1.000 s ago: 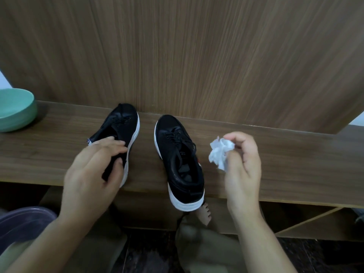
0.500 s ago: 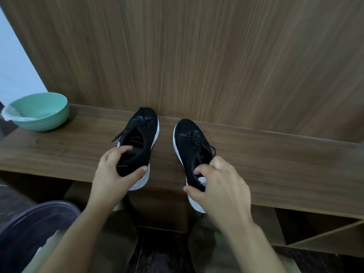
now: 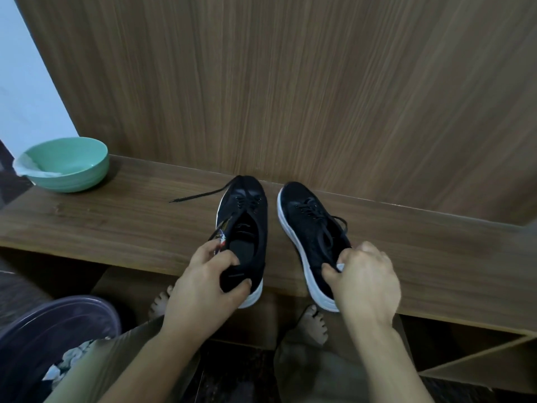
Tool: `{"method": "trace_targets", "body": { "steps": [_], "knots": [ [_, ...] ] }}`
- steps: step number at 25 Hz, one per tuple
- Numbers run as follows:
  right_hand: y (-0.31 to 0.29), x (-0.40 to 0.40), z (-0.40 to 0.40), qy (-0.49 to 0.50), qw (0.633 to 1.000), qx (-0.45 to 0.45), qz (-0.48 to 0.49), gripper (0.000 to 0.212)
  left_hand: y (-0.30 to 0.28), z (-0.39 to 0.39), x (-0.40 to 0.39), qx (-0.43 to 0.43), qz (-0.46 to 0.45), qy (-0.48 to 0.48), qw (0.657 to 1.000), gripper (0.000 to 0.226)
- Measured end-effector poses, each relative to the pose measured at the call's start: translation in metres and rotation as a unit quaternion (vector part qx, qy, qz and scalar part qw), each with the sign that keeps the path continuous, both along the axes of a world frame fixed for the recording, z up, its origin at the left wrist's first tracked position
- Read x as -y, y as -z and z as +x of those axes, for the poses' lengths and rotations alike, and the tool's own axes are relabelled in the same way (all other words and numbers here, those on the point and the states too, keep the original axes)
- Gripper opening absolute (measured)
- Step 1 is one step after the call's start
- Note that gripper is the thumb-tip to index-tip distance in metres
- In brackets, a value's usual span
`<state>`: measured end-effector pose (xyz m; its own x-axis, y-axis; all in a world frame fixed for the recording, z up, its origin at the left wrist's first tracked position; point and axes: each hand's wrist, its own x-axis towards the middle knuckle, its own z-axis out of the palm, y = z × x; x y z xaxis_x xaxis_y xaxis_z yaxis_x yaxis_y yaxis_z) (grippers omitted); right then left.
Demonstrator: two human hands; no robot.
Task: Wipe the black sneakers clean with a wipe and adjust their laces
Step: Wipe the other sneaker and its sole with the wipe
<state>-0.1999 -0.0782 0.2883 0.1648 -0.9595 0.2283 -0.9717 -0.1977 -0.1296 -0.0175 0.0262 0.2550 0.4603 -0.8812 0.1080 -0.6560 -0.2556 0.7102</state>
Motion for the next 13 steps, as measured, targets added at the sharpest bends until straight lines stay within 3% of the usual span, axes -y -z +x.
{"method": "trace_targets", "body": {
  "steps": [2, 4, 6, 8, 11, 12, 13],
  "knots": [
    [-0.004, 0.003, -0.007, 0.028, 0.999, -0.014, 0.027, 0.031, -0.007, 0.001, -0.003, -0.019, 0.024, 0.053, 0.998, 0.041],
    [-0.013, 0.001, -0.012, 0.029, 0.999, -0.003, 0.023, 0.033, -0.018, 0.006, -0.002, -0.12, -0.002, 0.054, 0.991, 0.061],
    [-0.027, -0.001, -0.006, -0.009, 0.998, 0.052, -0.026, 0.03, -0.017, 0.021, 0.006, -0.177, -0.046, -0.026, 0.983, 0.052],
    [-0.045, 0.007, 0.018, -0.076, 0.987, 0.139, -0.014, 0.023, -0.005, 0.04, 0.019, -0.137, 0.007, -0.079, 0.987, 0.041],
    [-0.054, 0.048, 0.077, -0.141, 0.956, 0.187, 0.174, 0.019, 0.015, 0.052, 0.033, -0.116, 0.103, -0.042, 0.987, 0.015],
    [-0.052, 0.064, 0.095, -0.142, 0.949, 0.169, 0.227, 0.024, 0.019, 0.052, 0.036, -0.102, 0.121, -0.03, 0.987, 0.003],
    [-0.049, 0.077, 0.111, -0.135, 0.945, 0.139, 0.264, 0.032, 0.021, 0.051, 0.038, -0.087, 0.134, -0.026, 0.987, 0.009]
  ]
}}
